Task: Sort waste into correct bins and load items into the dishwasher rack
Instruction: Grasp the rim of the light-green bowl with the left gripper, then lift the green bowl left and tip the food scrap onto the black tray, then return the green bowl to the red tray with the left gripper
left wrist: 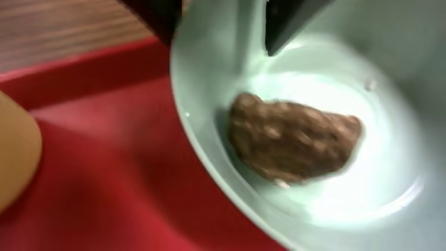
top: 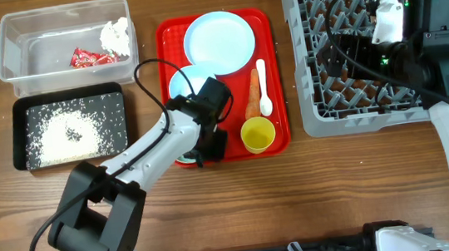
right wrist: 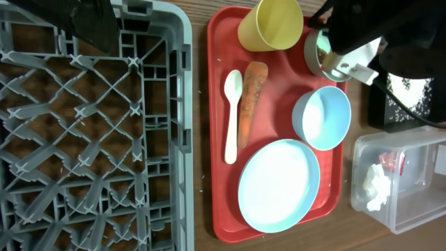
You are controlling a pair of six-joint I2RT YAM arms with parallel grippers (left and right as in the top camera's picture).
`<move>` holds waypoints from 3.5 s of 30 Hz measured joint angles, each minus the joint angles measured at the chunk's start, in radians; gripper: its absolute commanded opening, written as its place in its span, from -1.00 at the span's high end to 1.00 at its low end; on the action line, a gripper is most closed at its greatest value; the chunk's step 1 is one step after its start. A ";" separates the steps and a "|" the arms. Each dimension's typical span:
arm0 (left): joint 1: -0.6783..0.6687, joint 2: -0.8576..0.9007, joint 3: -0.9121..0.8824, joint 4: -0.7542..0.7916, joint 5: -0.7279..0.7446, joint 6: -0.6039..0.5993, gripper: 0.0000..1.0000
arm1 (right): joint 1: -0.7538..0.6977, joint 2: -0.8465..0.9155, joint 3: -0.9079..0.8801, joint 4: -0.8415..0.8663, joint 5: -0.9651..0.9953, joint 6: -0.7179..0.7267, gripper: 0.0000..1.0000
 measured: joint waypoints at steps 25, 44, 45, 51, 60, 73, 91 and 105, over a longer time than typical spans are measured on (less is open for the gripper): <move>0.111 -0.163 0.227 -0.106 0.104 -0.034 0.92 | 0.000 0.000 0.000 -0.006 0.000 0.000 -1.00; 0.838 -0.226 0.230 -0.068 0.546 0.112 0.92 | 0.000 0.000 0.000 0.004 0.000 0.000 -1.00; 0.880 -0.224 0.230 -0.059 0.576 0.123 0.92 | 0.000 0.000 0.000 0.006 0.000 0.000 -0.99; 1.055 -0.148 0.230 0.007 0.784 0.152 0.92 | 0.000 0.000 0.000 0.009 0.000 0.000 -1.00; 1.203 0.115 0.233 0.052 1.178 0.206 0.92 | 0.000 0.000 0.000 0.009 0.000 0.000 -0.99; 1.215 0.240 0.233 0.071 1.487 0.228 0.92 | 0.000 0.000 0.000 -0.003 0.000 0.000 -0.99; 1.185 0.197 0.233 0.098 1.493 0.174 0.92 | 0.000 0.000 0.000 -0.006 0.000 0.000 -1.00; 0.650 -0.167 0.240 -0.091 0.770 0.173 0.92 | 0.000 0.000 0.000 -0.006 0.000 0.000 -0.99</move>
